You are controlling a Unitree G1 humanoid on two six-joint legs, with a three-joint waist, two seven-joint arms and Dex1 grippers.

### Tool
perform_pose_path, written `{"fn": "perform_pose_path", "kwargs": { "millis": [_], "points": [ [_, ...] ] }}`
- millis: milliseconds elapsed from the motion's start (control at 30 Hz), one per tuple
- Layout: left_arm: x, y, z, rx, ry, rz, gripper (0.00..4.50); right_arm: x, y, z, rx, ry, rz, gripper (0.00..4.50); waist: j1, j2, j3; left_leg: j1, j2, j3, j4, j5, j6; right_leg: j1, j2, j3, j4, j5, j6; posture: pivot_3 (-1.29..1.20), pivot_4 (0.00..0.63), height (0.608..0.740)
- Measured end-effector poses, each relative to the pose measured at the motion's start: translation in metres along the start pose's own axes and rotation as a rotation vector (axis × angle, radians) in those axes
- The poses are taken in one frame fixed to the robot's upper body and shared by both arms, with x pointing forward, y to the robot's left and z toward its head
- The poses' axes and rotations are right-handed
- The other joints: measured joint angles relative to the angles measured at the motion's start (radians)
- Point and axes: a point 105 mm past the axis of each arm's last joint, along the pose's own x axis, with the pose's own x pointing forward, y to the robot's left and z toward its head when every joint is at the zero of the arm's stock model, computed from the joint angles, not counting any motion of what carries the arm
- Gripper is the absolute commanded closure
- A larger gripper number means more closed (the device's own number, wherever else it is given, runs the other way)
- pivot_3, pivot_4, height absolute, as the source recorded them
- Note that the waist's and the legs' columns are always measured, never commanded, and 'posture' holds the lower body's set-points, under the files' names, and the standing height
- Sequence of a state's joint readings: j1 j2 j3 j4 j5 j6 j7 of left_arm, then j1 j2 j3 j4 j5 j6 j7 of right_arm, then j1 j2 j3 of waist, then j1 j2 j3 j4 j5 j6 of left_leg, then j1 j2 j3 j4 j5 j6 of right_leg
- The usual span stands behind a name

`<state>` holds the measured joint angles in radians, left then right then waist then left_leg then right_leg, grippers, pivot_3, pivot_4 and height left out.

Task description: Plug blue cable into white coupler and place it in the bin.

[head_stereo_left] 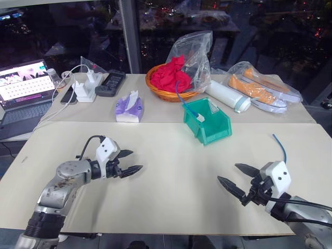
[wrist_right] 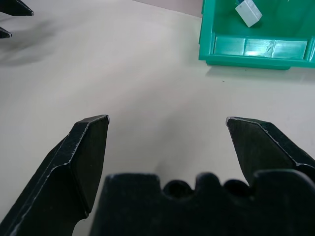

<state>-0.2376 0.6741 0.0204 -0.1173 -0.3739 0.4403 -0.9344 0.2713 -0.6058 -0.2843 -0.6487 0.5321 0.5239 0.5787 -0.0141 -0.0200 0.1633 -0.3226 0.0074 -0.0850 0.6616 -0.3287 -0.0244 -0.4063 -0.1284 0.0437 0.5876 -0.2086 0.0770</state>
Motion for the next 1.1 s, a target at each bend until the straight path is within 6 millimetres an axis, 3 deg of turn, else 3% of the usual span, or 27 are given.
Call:
{"fn": "perform_pose_path", "kwargs": {
  "millis": [100,233,300,433,733,1033,1067,1100],
  "points": [
    [0.000,-0.007,0.001,0.007,0.006,-0.066,0.52,-0.001,-0.004,0.000,-0.021,0.019,0.022,0.08,-0.002,0.000,0.000,0.000,0.000,0.001,0.002,0.000,0.000,0.000,0.000,0.000,0.000,0.000,0.000,0.00,0.150,0.740],
    [0.001,-0.038,0.033,0.106,-0.047,-0.382,0.52,-0.026,-0.068,0.018,-0.226,0.147,-0.028,0.08,0.006,0.000,0.002,-0.001,-0.001,0.001,0.007,0.000,0.000,0.001,0.000,0.001,0.001,0.000,0.000,0.00,0.150,0.740],
    [0.000,-0.042,0.046,0.146,-0.071,-0.424,0.52,-0.033,-0.082,0.025,-0.271,0.163,-0.041,0.08,0.005,0.000,0.002,0.001,0.000,0.000,0.006,-0.001,0.001,0.001,0.000,0.000,0.004,-0.001,-0.002,0.00,0.150,0.740],
    [0.002,-0.049,0.058,0.161,-0.087,-0.495,0.52,-0.040,-0.100,0.007,-0.263,0.236,0.022,0.08,-0.007,0.000,0.002,0.001,0.000,0.001,0.008,-0.001,0.002,0.002,0.001,0.002,0.006,-0.003,-0.002,0.00,0.150,0.740],
    [0.005,-0.045,0.063,0.164,-0.085,-0.463,0.52,-0.027,-0.109,-0.031,-0.259,0.348,0.148,0.08,-0.020,0.000,0.002,0.001,0.000,0.001,0.011,-0.001,0.002,0.002,0.001,0.001,0.007,-0.002,-0.002,0.00,0.150,0.740],
    [0.006,-0.040,0.063,0.192,-0.084,-0.399,0.52,-0.027,-0.125,-0.045,-0.241,0.394,0.150,0.08,-0.023,0.001,0.003,0.000,0.000,0.001,0.015,-0.001,0.003,0.002,0.001,0.002,0.008,-0.001,-0.001,0.00,0.150,0.740],
    [0.007,-0.040,0.064,0.194,-0.092,-0.395,0.52,-0.028,-0.128,-0.048,-0.224,0.402,0.144,0.59,-0.023,0.001,0.003,0.000,0.000,0.001,0.015,-0.001,0.003,0.002,0.001,0.002,0.008,-0.001,-0.001,0.00,0.150,0.740],
    [0.007,-0.040,0.064,0.195,-0.096,-0.393,0.52,-0.028,-0.130,-0.050,-0.210,0.409,0.140,0.80,-0.023,0.001,0.003,0.000,0.000,0.001,0.015,-0.001,0.003,0.002,0.001,0.002,0.007,-0.001,-0.001,0.00,0.150,0.740]
  ]
}}
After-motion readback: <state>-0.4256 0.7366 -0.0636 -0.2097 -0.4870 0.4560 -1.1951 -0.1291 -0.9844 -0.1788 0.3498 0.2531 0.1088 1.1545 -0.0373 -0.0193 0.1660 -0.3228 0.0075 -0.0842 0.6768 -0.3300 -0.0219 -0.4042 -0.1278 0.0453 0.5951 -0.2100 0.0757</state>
